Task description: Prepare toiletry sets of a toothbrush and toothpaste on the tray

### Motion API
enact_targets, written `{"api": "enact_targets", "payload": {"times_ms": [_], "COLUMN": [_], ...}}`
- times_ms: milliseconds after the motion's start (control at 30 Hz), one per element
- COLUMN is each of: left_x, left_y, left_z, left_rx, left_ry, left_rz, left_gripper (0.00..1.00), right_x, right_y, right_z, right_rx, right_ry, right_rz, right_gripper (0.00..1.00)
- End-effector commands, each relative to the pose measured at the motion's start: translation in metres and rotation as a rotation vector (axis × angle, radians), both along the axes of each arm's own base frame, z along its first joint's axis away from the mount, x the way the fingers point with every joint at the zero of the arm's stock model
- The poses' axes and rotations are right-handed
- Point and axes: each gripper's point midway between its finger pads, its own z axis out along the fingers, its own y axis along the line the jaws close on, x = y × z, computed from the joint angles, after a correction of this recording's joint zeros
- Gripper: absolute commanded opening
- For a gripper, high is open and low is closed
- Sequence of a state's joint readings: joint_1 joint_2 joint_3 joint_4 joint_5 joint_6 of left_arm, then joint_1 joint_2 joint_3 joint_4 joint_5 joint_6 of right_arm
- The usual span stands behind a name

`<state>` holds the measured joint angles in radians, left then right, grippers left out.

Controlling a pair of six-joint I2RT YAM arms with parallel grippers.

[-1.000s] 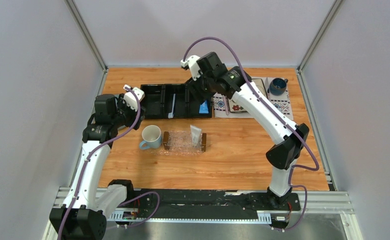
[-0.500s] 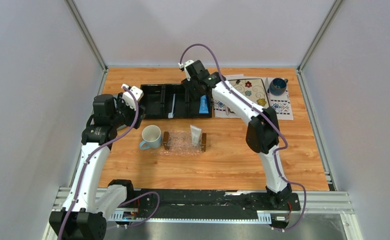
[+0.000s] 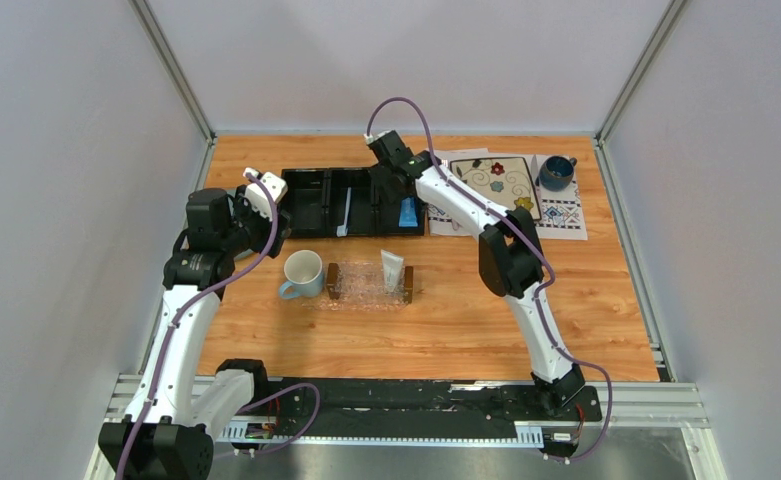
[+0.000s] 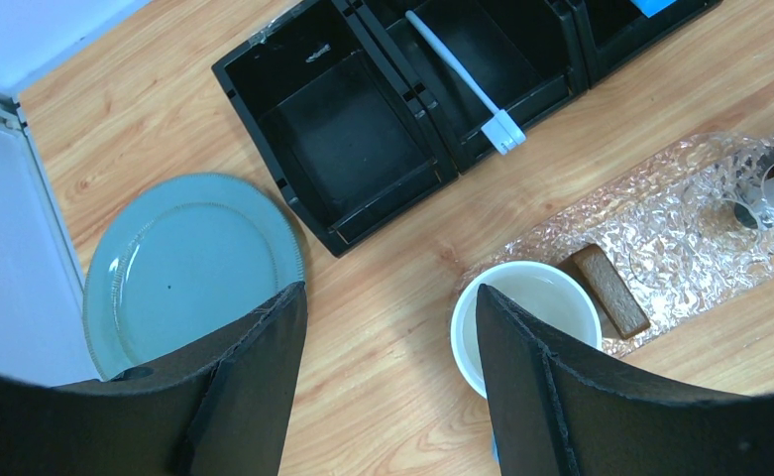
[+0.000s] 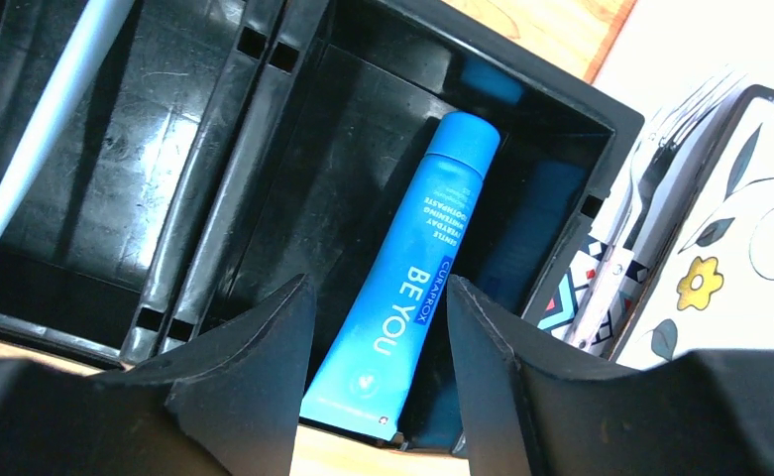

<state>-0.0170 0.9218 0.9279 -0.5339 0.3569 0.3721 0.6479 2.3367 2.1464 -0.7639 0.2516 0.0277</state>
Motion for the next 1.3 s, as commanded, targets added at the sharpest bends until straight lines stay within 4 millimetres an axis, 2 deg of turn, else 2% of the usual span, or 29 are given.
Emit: {"api": "enact_targets", "payload": {"times_ms": [0,500,1267], "left_x": [0.003,0.002,0.004], "left_y": [0.0,0.0,0.002], "left_z": [0.006,0.002,-0.007], "left_rx": [-0.009,-0.003,0.016], "left_ry": [-0.034,-0.035,-0.027], "left_rz": [0.0,-0.008,-0.009], "left_gripper": [0.71,0.71,0.71], "right_x": [0.015,0.009,-0.007], "right_y": [0.0,-0.018,-0.012], "right_z": [0.015,-0.013,-0.062], "right_rx": [0.038,-0.063,-0.012], "right_ry": [-0.063,-0.019,0.147], "right_rz": [-0.063,-0.09,-0.083], "right_gripper": [0.56,0.58,0.57]}}
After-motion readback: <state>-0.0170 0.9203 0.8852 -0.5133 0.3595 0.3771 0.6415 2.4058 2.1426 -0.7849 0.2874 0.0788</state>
